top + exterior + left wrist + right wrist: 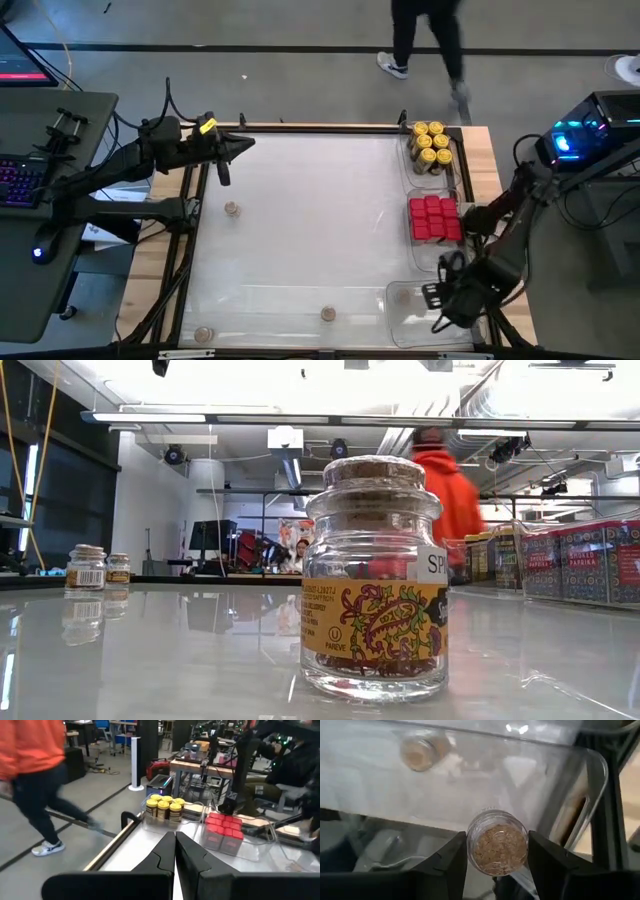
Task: Sort spices by type
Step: Put the brown seasoning bottle into the bottom transparent bin
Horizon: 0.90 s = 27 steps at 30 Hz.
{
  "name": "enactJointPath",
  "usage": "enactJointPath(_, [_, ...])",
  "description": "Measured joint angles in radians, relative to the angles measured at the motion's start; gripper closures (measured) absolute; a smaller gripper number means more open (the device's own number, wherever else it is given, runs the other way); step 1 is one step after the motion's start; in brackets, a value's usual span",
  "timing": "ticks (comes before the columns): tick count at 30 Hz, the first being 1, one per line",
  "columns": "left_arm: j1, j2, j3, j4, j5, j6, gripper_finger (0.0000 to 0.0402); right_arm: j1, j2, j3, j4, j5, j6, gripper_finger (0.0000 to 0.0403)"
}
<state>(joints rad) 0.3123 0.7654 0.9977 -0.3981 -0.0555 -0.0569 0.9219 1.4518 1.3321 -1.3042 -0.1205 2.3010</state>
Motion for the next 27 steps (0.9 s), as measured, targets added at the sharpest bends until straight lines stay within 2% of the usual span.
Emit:
enactJointPath(5, [-0.015, 0.0, 0.0, 0.0, 0.0, -0.02, 0.0402, -0.004, 0.009, -0.152, 0.236, 0.146, -0.029, 0.0235])
enactJointPath(12, [-0.022, 0.0, 0.0, 0.0, 0.001, -0.02, 0.0401, -0.019, 0.077, -0.225, 0.212, 0.183, -0.035, 0.0235])
enactJointPath(20, [-0.021, 0.0, 0.0, 0.0, 0.0, -0.018, 0.0402, -0.03, 0.113, -0.281, 0.331, 0.197, -0.036, 0.0219])
enactJointPath(27, [-0.021, 0.0, 0.0, 0.0, 0.0, 0.007, 0.0401, -0.063, 0.143, -0.286, 0.35, 0.222, -0.08, 0.0212])
